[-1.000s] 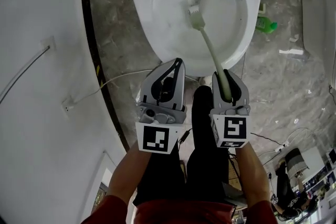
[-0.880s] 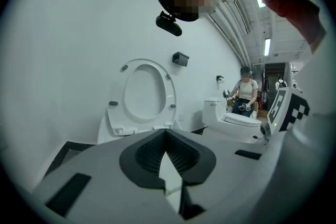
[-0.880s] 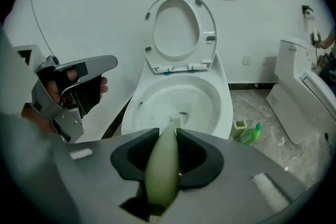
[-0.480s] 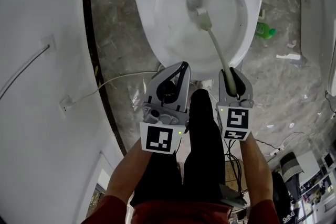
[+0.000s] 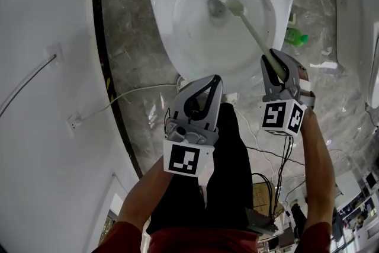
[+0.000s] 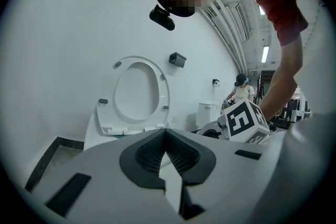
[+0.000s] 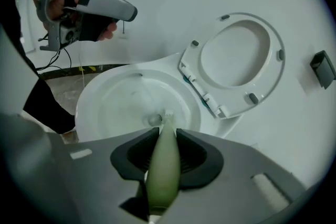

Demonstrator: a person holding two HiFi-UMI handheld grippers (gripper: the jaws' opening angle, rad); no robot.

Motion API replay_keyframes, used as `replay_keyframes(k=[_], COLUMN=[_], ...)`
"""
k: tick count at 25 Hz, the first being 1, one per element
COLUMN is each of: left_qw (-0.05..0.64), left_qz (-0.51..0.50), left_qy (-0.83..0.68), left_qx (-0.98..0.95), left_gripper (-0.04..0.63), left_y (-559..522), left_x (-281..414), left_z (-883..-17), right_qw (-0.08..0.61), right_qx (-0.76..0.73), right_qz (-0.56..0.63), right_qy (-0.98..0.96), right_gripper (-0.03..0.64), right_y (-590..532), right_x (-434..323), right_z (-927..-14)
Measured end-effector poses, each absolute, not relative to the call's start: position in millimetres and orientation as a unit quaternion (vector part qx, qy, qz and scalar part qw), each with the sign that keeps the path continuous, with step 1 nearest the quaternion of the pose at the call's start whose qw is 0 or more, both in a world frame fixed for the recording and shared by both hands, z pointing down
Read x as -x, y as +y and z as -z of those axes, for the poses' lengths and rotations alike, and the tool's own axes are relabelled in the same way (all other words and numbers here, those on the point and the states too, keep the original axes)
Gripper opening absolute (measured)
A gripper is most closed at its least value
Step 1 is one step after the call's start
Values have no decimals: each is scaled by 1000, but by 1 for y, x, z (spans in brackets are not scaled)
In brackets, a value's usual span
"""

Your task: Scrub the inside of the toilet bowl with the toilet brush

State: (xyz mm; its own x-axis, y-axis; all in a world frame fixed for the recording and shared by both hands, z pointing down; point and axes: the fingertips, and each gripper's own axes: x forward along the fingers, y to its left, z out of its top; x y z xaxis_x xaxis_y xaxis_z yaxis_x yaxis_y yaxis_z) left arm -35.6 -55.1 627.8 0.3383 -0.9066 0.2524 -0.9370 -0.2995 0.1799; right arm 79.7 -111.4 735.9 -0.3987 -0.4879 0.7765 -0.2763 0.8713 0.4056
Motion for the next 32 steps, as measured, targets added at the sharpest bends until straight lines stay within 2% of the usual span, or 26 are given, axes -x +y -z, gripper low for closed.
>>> replay_keyframes(k=[3,9,13,18,25,29,32], left_qw=[150,153,154,153,150,149,150], left_qz=[-52,-60,-63,-63,-66,-70,-74], left_qy=[-577,-586,-590,-600,-612,-616,-617], left_qx=[-801,-794,-790,-782,-773,-770,-769], left_gripper=[5,5,5,5,5,5,5], left_y=[-55,-54,-51,-51,-54,-53,-52], left_x=[38,47,53,62,82,91,96], left_z=[-629,-631,-631,-629,-629,-630,-631], right_qw=[504,467,395,269,173,85,60], right_qx=[-233,-293,-366,-419,-431,-403,-401], right_qz=[73,-102,-292,-532,-645,-737,-752], right_qy=[-828,-828,-790,-685,-607,-537,-520], right_gripper=[114,114,114,114,114,114,114], right_y=[-95,-45,-31,-4,-3,-17,-34], right_x=[-84,-81,-77,-60,-38,-17,-7], right_z=[-744,-753,-752,-769,-781,-788,-792])
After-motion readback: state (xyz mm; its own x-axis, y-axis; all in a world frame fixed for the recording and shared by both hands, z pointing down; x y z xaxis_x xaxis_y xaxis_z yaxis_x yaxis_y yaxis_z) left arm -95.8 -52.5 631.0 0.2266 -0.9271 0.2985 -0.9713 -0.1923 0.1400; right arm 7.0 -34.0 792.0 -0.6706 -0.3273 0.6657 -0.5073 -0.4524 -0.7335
